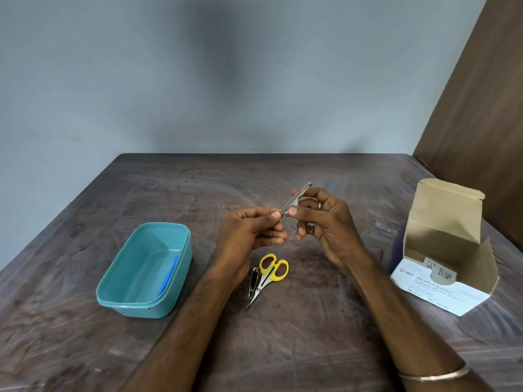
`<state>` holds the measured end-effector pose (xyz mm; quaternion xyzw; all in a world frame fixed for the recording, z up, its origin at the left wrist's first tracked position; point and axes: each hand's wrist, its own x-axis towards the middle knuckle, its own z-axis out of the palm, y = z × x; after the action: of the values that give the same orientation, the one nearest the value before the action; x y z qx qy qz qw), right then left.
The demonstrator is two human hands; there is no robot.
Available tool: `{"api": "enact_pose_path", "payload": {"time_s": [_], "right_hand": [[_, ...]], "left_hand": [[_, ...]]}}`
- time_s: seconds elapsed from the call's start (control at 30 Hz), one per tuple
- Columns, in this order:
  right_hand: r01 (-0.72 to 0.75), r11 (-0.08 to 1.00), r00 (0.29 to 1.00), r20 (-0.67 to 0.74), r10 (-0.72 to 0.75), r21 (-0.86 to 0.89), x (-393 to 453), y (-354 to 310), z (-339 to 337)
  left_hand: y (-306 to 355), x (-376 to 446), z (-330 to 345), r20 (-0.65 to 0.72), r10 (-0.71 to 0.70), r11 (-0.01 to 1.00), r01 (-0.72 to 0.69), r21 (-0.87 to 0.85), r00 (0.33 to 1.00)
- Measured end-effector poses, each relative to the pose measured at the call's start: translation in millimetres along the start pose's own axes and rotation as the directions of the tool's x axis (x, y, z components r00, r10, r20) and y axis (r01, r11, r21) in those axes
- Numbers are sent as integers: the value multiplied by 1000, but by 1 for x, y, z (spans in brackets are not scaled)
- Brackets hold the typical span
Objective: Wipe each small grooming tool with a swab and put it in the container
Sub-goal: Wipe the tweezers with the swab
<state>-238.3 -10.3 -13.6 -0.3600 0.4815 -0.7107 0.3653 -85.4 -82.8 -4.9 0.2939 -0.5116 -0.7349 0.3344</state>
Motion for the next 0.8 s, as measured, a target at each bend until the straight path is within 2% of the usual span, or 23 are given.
{"api": "enact_pose_path", "payload": {"time_s": [0.2,0.4,0.53,0.8], "right_hand": [[-31,995,999,37,34,-90,-1,3,-1],[-56,994,997,56,61,-91,-2,4,2],[-33,988,998,47,41,-153,-2,8,2],[6,989,998,56,3,-150,-2,9,-1]], "left_hand": [[-1,0,-1,-8,13,999,-12,43,1000],[-1,0,-1,-29,47,997,-45,69,998],[0,-1,1,-19,41,999,-40,35,999],[1,-1,2,-21,21,999,-22,-25,1000]]}}
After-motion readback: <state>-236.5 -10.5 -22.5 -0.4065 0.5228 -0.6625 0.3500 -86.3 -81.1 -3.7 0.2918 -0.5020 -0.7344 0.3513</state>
